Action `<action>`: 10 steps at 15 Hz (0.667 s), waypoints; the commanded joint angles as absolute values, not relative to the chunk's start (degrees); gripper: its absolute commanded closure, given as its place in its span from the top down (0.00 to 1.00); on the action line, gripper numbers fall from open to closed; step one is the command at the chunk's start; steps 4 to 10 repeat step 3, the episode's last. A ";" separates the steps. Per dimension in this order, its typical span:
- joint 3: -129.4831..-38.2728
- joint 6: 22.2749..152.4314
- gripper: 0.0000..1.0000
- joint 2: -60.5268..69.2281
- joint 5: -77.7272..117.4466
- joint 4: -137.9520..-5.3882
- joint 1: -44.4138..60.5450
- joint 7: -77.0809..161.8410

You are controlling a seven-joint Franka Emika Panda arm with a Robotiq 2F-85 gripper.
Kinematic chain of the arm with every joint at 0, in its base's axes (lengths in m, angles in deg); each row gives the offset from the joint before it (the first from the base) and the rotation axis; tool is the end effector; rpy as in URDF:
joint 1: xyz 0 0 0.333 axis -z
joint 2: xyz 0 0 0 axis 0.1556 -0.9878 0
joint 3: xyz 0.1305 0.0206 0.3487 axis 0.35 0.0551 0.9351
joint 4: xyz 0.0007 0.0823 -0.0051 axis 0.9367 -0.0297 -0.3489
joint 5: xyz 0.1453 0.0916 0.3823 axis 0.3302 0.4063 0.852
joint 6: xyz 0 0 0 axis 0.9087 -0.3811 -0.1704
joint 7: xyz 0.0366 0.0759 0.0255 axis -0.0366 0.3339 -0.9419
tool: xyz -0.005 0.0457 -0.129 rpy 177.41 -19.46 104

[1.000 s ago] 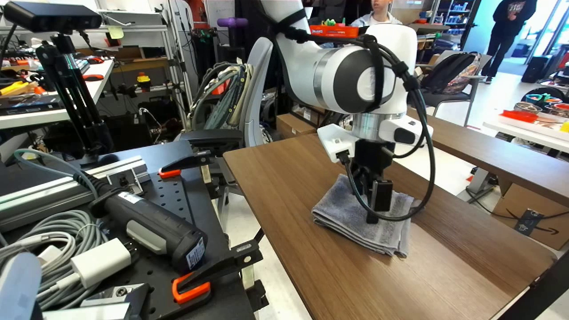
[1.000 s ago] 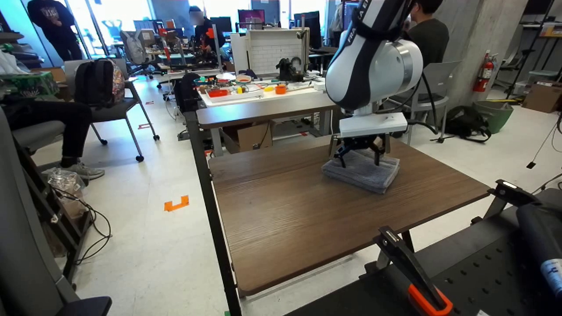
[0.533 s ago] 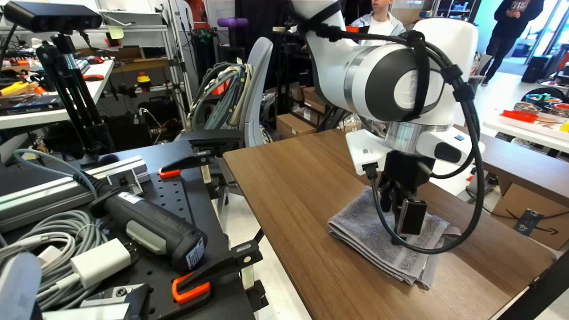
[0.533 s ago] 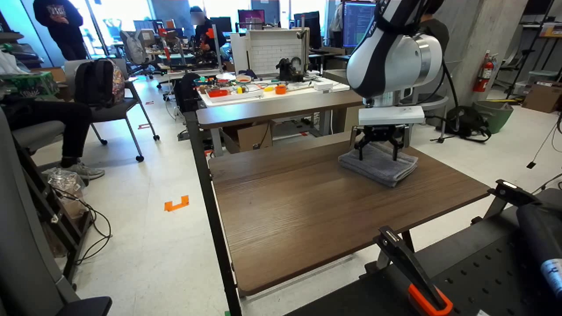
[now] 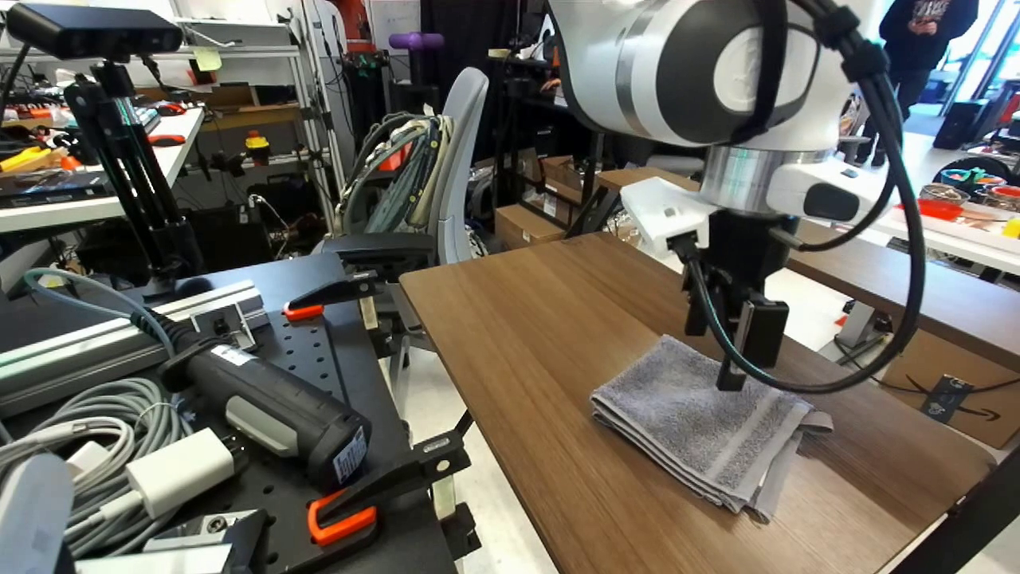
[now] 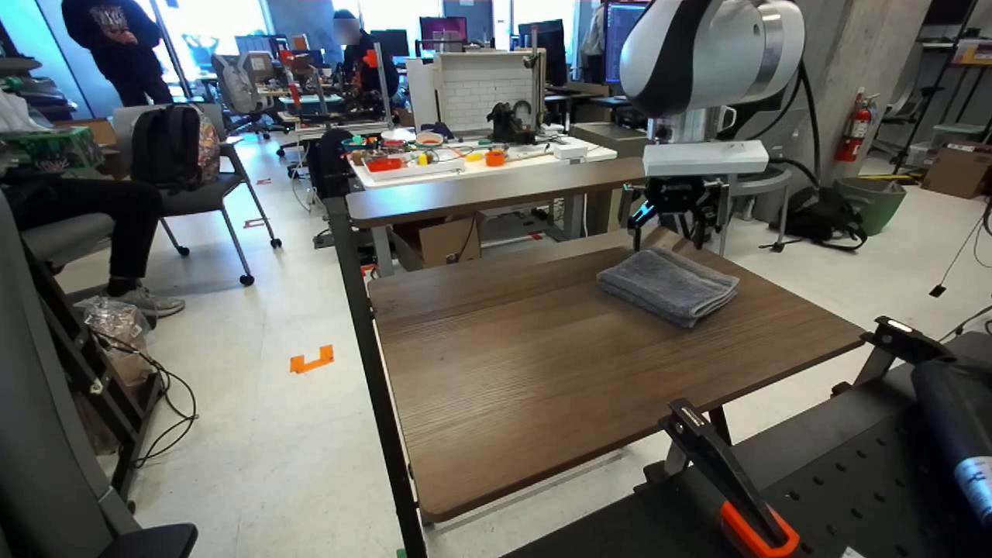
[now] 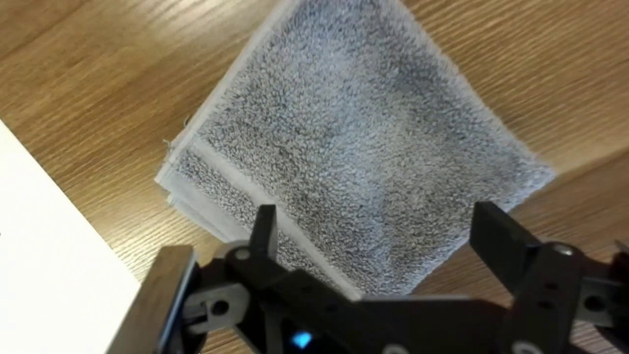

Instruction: Move the towel to the right

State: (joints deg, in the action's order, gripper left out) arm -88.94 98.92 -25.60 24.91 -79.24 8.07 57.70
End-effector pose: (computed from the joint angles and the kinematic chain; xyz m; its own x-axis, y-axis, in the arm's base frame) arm 0.7061 -0.0926 0.1026 0.8908 -0.4530 0.0362 -0.4544 -0.8867 0.0855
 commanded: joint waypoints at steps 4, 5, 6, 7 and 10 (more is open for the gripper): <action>-90.37 98.75 1.00 -21.56 21.67 -84.89 4.83 58.19; -90.37 98.75 1.00 -21.56 21.67 -84.89 4.83 58.19; -90.37 98.75 1.00 -21.56 21.67 -84.89 4.83 58.19; -90.37 98.75 1.00 -21.56 21.67 -84.89 4.83 58.19; -90.37 98.75 1.00 -21.56 21.67 -84.89 4.83 58.19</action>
